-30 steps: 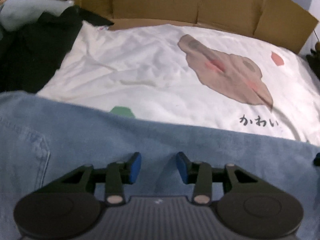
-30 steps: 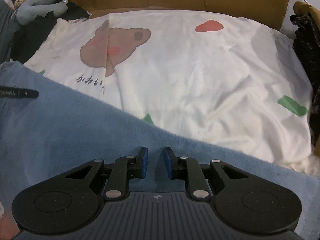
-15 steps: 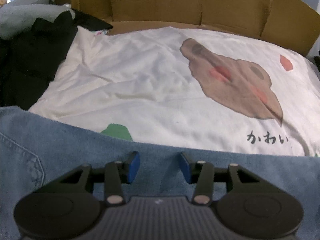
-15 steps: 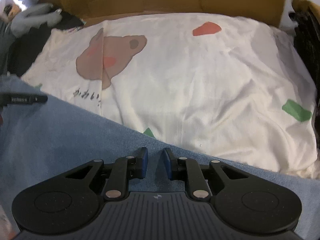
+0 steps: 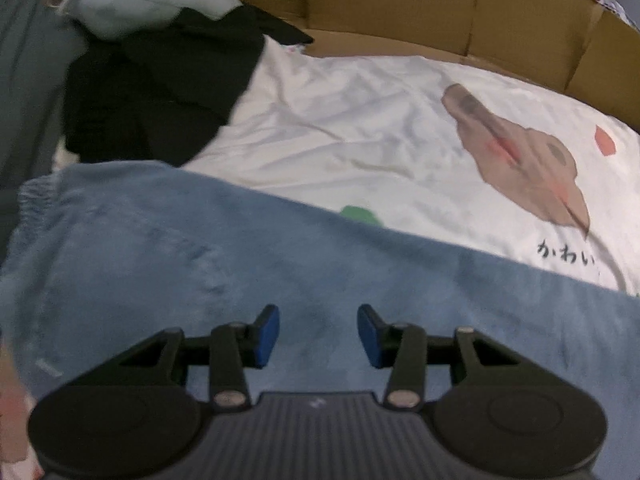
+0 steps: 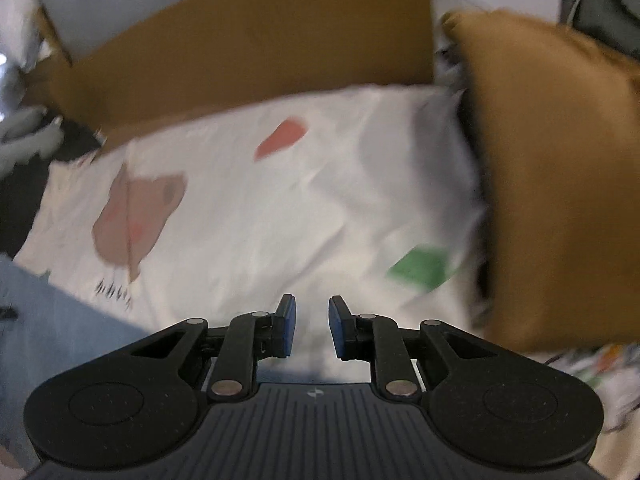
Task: Fold clothes
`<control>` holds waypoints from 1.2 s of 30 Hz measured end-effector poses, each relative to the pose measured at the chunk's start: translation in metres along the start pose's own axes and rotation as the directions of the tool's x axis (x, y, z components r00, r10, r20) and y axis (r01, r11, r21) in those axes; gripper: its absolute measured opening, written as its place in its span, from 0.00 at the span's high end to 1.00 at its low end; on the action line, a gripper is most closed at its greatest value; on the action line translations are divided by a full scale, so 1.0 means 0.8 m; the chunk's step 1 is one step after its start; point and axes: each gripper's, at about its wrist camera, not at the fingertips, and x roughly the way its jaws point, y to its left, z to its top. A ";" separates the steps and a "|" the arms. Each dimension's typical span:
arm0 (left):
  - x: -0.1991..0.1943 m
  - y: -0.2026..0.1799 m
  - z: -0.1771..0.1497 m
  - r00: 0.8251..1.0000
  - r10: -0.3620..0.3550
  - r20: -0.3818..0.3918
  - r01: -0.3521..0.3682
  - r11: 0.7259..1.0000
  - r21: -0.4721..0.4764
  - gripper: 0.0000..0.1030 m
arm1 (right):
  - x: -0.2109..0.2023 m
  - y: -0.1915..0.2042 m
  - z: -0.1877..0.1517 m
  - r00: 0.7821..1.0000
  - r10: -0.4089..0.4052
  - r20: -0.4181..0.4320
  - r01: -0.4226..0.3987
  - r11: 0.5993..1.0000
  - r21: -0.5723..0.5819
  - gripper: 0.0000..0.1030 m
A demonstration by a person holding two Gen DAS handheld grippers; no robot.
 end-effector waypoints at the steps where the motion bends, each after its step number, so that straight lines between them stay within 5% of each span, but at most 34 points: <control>1: -0.007 0.004 -0.003 1.000 0.007 -0.003 -0.007 1.000 0.005 0.55 | -0.007 -0.010 0.004 1.000 -0.006 0.006 0.006 1.000 0.007 0.76; 11: -0.065 0.040 -0.070 0.998 0.029 -0.057 -0.030 0.999 -0.014 0.54 | -0.070 -0.064 -0.030 0.997 -0.079 -0.010 0.080 0.993 0.087 0.76; 21: -0.046 0.031 -0.171 0.982 -0.011 -0.187 0.022 0.998 0.057 0.55 | -0.093 -0.087 -0.119 0.983 -0.146 -0.115 0.166 0.968 0.191 0.75; 26: -0.038 0.037 -0.197 0.985 -0.011 -0.174 0.029 0.995 0.100 0.52 | -0.108 -0.094 -0.146 0.966 -0.204 -0.162 0.241 0.934 0.265 0.75; 30: -0.059 0.056 -0.205 0.988 -0.024 -0.149 0.031 0.999 0.045 0.53 | -0.125 -0.096 -0.154 0.963 -0.212 -0.166 0.253 0.922 0.294 0.68; 36: -0.086 0.080 -0.222 0.993 0.010 -0.120 -0.013 1.000 -0.017 0.70 | -0.131 -0.099 -0.168 0.960 -0.213 -0.181 0.258 0.922 0.287 0.65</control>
